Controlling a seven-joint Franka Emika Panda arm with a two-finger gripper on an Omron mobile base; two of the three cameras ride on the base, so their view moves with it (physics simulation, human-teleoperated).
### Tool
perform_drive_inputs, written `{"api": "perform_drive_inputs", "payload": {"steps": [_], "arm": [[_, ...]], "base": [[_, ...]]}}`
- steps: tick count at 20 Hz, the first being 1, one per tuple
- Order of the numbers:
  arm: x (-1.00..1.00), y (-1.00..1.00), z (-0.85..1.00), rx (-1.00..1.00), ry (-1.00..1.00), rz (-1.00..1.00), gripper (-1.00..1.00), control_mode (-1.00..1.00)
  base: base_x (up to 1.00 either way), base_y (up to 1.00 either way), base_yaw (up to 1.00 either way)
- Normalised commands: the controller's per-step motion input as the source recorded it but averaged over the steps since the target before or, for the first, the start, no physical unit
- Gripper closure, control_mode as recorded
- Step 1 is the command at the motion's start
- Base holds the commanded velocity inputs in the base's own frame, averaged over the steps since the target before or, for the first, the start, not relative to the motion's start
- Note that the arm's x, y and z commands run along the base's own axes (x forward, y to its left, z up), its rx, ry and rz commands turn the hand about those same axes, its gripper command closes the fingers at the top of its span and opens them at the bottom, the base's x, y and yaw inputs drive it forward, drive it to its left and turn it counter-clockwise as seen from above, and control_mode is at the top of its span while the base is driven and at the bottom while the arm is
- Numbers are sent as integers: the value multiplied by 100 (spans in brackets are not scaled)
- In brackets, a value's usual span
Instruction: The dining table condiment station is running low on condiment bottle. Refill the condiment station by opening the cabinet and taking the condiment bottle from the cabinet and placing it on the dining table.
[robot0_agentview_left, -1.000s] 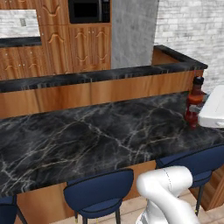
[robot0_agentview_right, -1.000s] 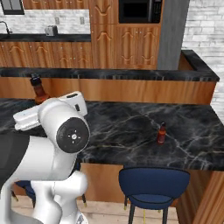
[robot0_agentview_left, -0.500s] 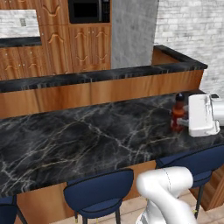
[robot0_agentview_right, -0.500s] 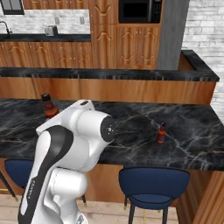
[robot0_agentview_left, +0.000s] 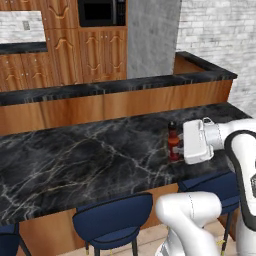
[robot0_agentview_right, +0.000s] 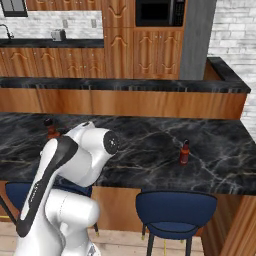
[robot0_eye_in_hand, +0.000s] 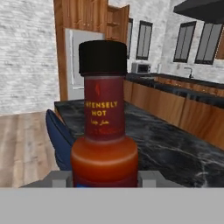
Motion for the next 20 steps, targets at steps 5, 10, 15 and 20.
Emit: {"api": "perform_drive_inputs", "payload": {"steps": [5, 10, 15, 20], "arm": [[55, 40, -93, 3, -1, 0, 100, -100], [60, 22, -80, 6, -8, 5, 100, -100], [65, 18, -39, 8, -5, 7, 100, -100], [49, 15, -42, 1, 0, 10, 100, -100]], "base": [[0, 0, 0], [0, 0, 0], [0, 0, 0], [0, 0, 0]]}}
